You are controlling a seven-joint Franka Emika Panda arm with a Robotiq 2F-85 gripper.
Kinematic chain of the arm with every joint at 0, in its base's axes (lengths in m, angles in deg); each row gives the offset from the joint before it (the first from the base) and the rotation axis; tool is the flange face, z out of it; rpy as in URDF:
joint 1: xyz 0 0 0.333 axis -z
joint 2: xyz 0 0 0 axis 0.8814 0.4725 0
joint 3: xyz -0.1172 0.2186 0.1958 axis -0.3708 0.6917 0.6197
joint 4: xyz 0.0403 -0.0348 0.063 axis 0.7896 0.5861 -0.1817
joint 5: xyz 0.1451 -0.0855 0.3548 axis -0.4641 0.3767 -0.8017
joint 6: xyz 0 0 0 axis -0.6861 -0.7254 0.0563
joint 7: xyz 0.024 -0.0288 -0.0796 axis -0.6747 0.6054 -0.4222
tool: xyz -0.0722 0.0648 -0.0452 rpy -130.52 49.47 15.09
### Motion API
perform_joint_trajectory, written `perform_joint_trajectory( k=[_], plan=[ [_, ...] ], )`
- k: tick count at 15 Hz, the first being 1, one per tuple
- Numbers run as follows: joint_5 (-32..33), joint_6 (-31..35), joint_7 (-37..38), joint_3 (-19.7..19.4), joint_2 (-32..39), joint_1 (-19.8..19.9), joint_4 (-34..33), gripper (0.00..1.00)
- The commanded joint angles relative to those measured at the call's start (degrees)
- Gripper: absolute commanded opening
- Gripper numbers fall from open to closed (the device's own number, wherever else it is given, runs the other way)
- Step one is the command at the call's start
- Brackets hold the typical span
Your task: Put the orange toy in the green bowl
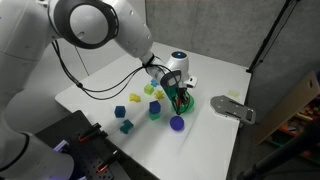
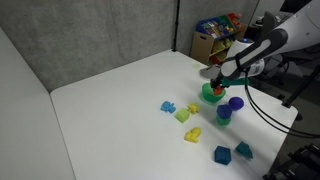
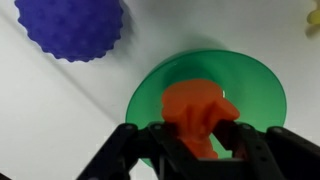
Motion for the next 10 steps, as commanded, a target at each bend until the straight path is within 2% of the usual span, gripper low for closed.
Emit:
perform_joint_trajectory(
  k=[1,10],
  plan=[
    [1.0,-3.09,0.85,0.41,2.47,-0.05,-4.14,0.1],
    [1.17,-9.81,-2.11,3.35,-0.14,0.46,-0.15,0.1]
  ],
)
